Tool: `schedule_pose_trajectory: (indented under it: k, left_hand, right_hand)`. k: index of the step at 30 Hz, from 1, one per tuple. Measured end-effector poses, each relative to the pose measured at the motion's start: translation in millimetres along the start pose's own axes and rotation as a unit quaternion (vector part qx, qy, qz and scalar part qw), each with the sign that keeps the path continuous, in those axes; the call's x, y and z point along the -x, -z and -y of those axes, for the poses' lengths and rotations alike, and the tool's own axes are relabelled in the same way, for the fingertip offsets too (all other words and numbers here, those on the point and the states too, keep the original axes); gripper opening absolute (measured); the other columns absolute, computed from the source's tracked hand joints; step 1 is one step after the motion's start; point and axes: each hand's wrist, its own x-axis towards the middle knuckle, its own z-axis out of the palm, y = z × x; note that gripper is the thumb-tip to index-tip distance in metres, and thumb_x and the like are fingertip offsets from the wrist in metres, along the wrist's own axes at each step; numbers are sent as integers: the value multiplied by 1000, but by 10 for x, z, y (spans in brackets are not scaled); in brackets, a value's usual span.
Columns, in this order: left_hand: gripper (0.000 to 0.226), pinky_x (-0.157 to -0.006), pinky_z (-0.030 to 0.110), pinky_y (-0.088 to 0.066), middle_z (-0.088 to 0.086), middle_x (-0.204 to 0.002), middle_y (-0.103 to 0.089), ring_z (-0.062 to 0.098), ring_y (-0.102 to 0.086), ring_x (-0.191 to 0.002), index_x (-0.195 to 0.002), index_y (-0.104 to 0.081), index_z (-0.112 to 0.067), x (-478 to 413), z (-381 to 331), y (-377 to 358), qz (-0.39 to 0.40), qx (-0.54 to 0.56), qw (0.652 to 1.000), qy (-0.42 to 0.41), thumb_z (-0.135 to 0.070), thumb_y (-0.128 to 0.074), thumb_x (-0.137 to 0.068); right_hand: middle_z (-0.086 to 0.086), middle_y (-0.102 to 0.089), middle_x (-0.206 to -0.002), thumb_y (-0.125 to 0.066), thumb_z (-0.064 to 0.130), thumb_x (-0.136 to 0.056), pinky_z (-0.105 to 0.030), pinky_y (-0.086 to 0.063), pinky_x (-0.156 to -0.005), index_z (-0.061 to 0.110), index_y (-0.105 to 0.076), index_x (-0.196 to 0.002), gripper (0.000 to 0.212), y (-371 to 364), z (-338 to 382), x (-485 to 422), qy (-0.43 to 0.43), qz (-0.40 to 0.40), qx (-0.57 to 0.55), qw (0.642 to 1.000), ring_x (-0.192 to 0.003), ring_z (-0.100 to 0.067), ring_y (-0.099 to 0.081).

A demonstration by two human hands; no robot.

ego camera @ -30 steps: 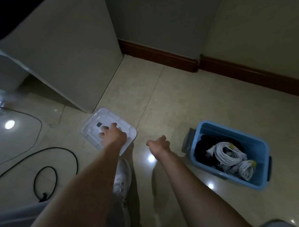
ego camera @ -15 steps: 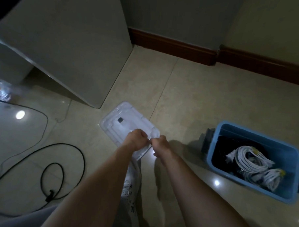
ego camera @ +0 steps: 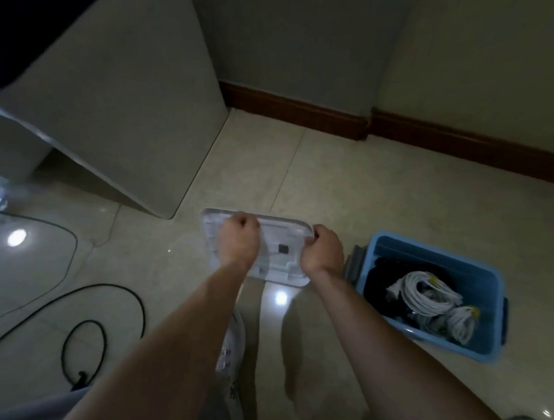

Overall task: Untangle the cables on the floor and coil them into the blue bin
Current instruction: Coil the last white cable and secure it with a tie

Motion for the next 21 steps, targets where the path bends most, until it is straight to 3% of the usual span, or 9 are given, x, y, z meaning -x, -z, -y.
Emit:
schedule_pose_trajectory:
  k: [3, 6, 8, 10, 12, 14, 19, 21]
  left_hand:
    - [27, -74, 37, -45, 14, -89, -65, 35, -62, -88, -90, -65, -9, 60, -308, 286, -129, 93, 987, 22, -29, -47, -89]
    - [37, -80, 38, -39, 16, -103, -58, 31, -56, -95, -112, -56, -9, 248, -633, 516, -197, 141, 965, 105, -40, -40, -101]
    - [54, -72, 39, -46, 17, -106, -67, 31, -62, -88, -119, -54, -9, 360, -751, 574, -128, 223, 952, 167, -55, -34, -100]
    - [57, -61, 32, -49, 14, -94, -70, 23, -62, -73, -114, -58, -8, 514, -857, 577, 4, 283, 937, 203, -60, -42, -96]
    - [45, -47, 23, -48, 12, -83, -66, 19, -59, -60, -105, -63, -4, 635, -927, 514, 101, 302, 928, 194, -47, -54, -94]
    - [33, -41, 20, -45, 13, -75, -62, 17, -57, -54, -102, -62, -1, 747, -1019, 407, 143, 321, 920, 173, -32, -59, -93]
    - [10, -60, 27, -57, 19, -93, -61, 24, -62, -79, -89, -63, 0, 1019, -1116, 37, 190, 245, 941, 132, -9, -63, -93]
    - [6, -63, 30, -57, 20, -96, -64, 25, -64, -81, -93, -66, 0, 1141, -1124, -139, 224, 190, 951, 102, -5, -63, -91]
  right_hand:
    - [-9, -62, -118, -45, 14, -99, -25, -40, -77, 15, -66, -116, 28, 464, 16, -37, 41, -34, -36, 998, -96, -26, -60]
    - [-5, -63, -110, -51, 18, -98, -29, -46, -77, 23, -68, -108, 20, 1004, 8, 32, 72, -72, -102, 989, -93, -20, -60]
    - [-2, -63, -109, -55, 19, -98, -28, -47, -79, 24, -68, -107, 17, 1351, -50, 131, 82, -89, -132, 984, -94, -18, -61]
    - [1, -63, -111, -57, 16, -97, -24, -44, -81, 24, -69, -111, 20, 1658, -128, 259, 86, -97, -159, 979, -98, -14, -60]
    - [3, -64, -112, -60, 14, -96, -24, -45, -85, 24, -69, -113, 22, 1913, -223, 376, 87, -106, -181, 974, -101, -12, -59]
    - [3, -66, -111, -64, 11, -94, -27, -48, -89, 22, -71, -110, 21, 2136, -356, 478, 85, -122, -200, 968, -101, -11, -60]
    - [3, -69, -108, -67, -2, -88, -26, -47, -83, 22, -74, -103, 29, 2589, -845, 679, 64, -120, -176, 975, -91, -9, -62]
    - [1, -71, -106, -71, -2, -84, -28, -50, -83, 23, -74, -101, 30, 2732, -1114, 746, 41, -107, -171, 979, -89, -8, -64]
